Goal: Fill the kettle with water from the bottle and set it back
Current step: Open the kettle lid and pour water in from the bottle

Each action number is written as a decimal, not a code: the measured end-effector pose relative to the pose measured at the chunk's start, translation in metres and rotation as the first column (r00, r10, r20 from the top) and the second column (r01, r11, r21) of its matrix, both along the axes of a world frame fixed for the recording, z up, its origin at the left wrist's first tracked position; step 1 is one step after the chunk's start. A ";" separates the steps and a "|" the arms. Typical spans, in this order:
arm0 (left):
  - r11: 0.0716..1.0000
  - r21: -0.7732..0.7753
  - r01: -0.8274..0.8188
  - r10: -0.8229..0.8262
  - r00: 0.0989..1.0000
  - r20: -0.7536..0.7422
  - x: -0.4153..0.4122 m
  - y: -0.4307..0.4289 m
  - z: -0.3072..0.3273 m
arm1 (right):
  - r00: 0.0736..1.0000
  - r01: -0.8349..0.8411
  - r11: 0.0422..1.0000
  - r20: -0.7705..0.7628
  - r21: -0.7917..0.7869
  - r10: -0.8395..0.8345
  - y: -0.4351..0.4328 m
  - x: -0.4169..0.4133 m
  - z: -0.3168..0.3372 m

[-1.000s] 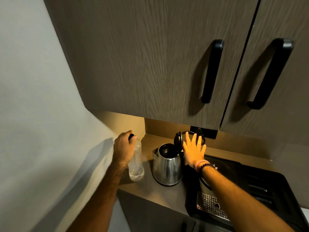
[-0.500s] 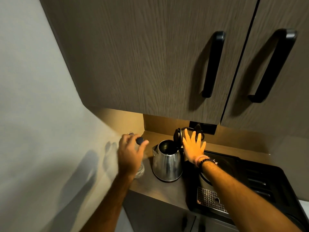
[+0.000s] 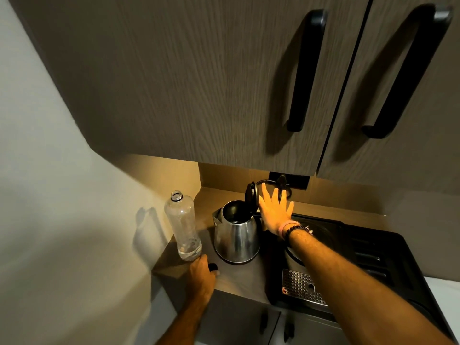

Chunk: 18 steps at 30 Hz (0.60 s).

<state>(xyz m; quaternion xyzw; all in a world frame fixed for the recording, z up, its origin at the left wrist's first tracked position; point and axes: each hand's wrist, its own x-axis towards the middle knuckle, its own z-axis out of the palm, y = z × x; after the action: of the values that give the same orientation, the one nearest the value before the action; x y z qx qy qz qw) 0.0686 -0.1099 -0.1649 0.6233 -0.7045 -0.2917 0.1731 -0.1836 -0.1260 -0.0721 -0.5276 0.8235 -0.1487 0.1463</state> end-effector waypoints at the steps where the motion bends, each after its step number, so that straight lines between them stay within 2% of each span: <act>1: 1.000 -0.008 -0.012 0.012 1.000 -0.012 0.002 0.000 -0.002 | 1.000 -0.002 1.000 -0.006 0.001 0.002 -0.001 0.000 -0.001; 4: 0.962 -0.204 -0.180 0.154 0.978 -0.141 0.010 0.000 0.005 | 1.000 -0.001 1.000 -0.011 0.005 0.001 -0.001 0.000 -0.001; 6: 0.859 -0.391 -0.330 0.262 0.940 -0.218 0.016 -0.008 0.016 | 1.000 -0.007 1.000 -0.013 0.006 0.007 -0.001 0.000 -0.001; 7: 0.813 -0.436 -0.386 0.295 0.918 -0.265 0.016 -0.014 0.024 | 1.000 -0.010 1.000 -0.015 0.003 0.010 0.000 0.001 -0.001; 9: 0.823 -0.350 -0.447 0.318 0.874 -0.368 0.014 -0.029 0.042 | 1.000 -0.015 1.000 -0.018 0.004 0.015 0.001 0.002 -0.001; 12: 0.882 -0.241 -0.405 0.264 0.848 -0.460 0.009 -0.052 0.066 | 1.000 -0.022 1.000 -0.002 0.000 0.022 0.003 0.002 0.000; 18: 0.908 -0.268 -0.322 0.202 0.897 -0.393 0.007 -0.067 0.088 | 1.000 -0.022 1.000 0.010 -0.004 0.022 0.003 0.002 0.003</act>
<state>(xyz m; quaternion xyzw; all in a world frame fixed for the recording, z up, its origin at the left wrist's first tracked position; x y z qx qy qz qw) 0.0756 -0.1774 -0.0773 0.6130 -0.6078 -0.2529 0.4369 -0.1819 -0.1226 -0.0691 -0.5360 0.8167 -0.1514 0.1509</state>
